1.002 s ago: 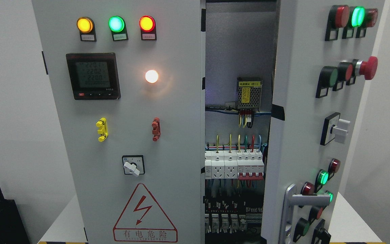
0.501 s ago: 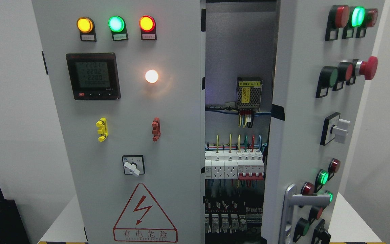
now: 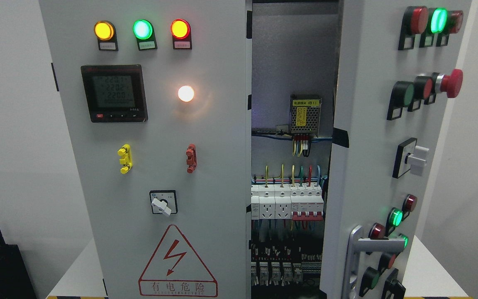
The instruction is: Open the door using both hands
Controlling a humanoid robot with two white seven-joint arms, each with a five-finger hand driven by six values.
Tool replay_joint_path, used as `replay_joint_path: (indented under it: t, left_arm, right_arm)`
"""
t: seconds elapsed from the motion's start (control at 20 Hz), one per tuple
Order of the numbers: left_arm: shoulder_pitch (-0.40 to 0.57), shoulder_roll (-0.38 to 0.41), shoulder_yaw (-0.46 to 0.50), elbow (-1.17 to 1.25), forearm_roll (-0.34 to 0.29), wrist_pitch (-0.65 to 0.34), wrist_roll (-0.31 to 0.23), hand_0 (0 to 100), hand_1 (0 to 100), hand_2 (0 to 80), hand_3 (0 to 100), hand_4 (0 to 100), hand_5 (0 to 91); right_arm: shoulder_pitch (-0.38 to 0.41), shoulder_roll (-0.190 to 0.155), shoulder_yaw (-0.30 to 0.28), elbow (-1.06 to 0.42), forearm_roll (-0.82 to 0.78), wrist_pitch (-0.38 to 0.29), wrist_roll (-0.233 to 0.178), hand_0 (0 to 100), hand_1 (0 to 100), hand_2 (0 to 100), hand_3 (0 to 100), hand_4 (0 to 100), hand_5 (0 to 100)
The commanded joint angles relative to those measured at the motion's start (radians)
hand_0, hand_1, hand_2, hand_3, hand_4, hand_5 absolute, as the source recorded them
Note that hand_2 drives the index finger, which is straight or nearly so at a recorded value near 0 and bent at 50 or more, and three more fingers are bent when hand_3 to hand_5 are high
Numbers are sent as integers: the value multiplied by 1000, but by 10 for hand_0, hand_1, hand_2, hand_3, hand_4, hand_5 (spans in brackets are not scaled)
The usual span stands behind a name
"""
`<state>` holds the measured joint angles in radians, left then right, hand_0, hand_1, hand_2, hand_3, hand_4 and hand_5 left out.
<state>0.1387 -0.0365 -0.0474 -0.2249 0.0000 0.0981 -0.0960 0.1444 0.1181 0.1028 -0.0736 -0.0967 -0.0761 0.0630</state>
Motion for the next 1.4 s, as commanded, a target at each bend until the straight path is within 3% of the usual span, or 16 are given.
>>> replay_joint_path:
  t: [0.0, 0.15, 0.45, 0.6, 0.8, 1.0, 1.25, 1.35]
  left_arm:
    - [50, -2, 4, -172, -9, -20, -1, 0, 0, 0, 0, 33, 0]
    - [177, 13, -5, -448, -9, -14, -1, 0, 0, 0, 0, 33, 0]
    - [396, 144, -43, -968, 61, -8, -39, 0, 0, 0, 0, 33, 0]
    - [516, 173, -45, -1225, 64, -18, -39, 0, 0, 0, 0, 33, 0]
    - [636, 234, -39, -1445, 98, -69, -41, 0, 0, 0, 0, 33, 0]
    - [709, 372, -16, -1559, 213, -246, -41, 0, 0, 0, 0, 33, 0]
    - [734, 604, 81, -1588, 444, -422, -44, 0, 0, 0, 0, 33, 0]
    - [728, 702, 125, -1587, 543, -460, -80, 0, 0, 0, 0, 33, 0]
  right_arm:
    - [0, 0, 0, 0, 0, -1, 0, 0, 0, 0, 0, 0, 0]
    - [0, 0, 0, 0, 0, -1, 0, 0, 0, 0, 0, 0, 0]
    - [0, 0, 0, 0, 0, -1, 0, 0, 0, 0, 0, 0, 0]
    - [0, 0, 0, 0, 0, -1, 0, 0, 0, 0, 0, 0, 0]
    - [0, 0, 0, 0, 0, -1, 0, 0, 0, 0, 0, 0, 0]
    - [-2, 0, 0, 0, 0, -1, 0, 0, 0, 0, 0, 0, 0]
    - [0, 0, 0, 0, 0, -1, 0, 0, 0, 0, 0, 0, 0]
    - [0, 0, 0, 0, 0, -1, 0, 0, 0, 0, 0, 0, 0]
